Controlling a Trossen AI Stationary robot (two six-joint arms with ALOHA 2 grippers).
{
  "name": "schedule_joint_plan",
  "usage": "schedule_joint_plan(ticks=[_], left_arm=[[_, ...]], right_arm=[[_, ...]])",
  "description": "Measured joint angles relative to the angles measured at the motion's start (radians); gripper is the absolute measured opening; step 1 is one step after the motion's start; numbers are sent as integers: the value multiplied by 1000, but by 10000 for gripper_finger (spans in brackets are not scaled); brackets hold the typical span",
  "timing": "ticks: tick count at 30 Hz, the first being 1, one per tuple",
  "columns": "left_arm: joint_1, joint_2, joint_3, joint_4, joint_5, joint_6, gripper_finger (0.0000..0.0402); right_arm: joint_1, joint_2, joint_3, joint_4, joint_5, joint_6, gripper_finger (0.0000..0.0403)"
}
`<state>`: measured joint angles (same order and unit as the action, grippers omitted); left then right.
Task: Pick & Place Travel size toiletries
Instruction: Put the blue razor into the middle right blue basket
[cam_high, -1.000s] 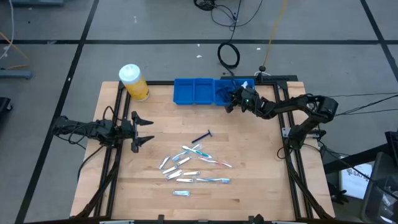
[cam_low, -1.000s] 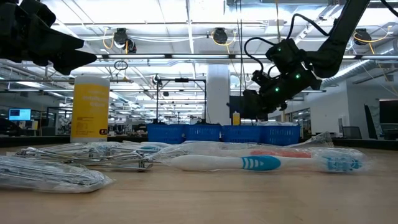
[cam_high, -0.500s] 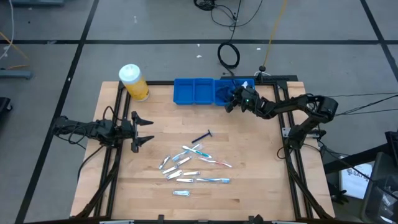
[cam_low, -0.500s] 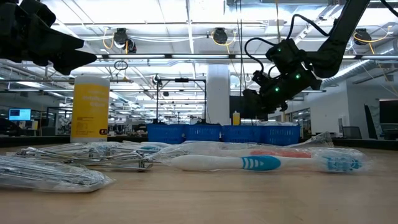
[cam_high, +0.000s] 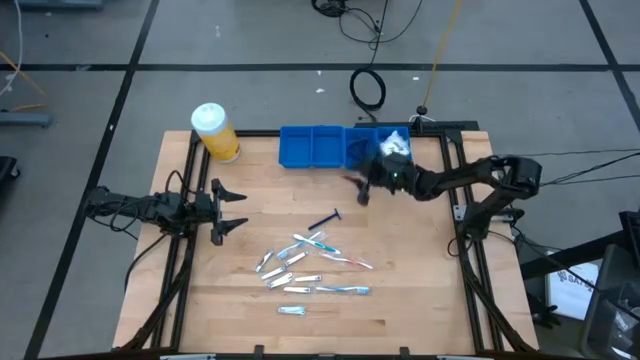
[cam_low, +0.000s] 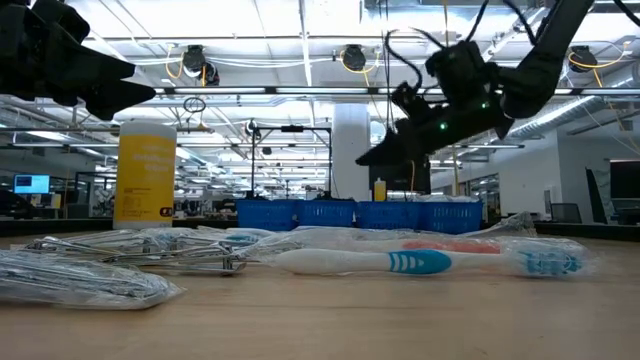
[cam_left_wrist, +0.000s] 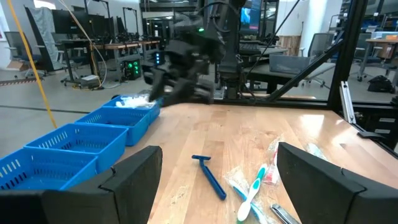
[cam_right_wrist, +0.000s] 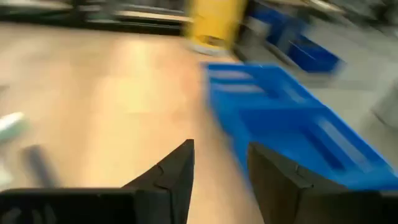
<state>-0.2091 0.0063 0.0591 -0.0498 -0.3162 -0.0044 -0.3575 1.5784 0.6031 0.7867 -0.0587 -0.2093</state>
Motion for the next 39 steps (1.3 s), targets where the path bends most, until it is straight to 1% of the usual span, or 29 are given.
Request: schedule_joint_plan(ticks=[2, 5, 8, 11, 13, 17, 22, 27, 33, 39], left_arm=[[0, 0, 0, 0, 0, 0, 310], [0, 0, 0, 0, 0, 0, 310], [0, 0, 0, 0, 0, 0, 310], [0, 0, 0, 0, 0, 0, 310], [0, 0, 0, 0, 0, 0, 310], [0, 0, 0, 0, 0, 0, 310], [0, 0, 0, 0, 0, 0, 310], [0, 0, 0, 0, 0, 0, 310], [0, 0, 0, 0, 0, 0, 310], [0, 0, 0, 0, 0, 0, 310]], right_arm=[[61, 0, 14, -17, -5, -49, 151], [148, 0, 51, -72, -17, -74, 174], [213, 0, 118, -236, -36, -74, 199], [251, 17, 195, -430, -24, -74, 214], [266, 55, 230, -490, -22, -69, 217], [275, 137, 265, -492, -22, -68, 210], [260, 243, 313, -495, -22, -67, 202], [252, 315, 359, -481, -21, -74, 201], [235, 327, 369, -591, -23, -102, 193], [209, 323, 370, -666, -30, -79, 174]])
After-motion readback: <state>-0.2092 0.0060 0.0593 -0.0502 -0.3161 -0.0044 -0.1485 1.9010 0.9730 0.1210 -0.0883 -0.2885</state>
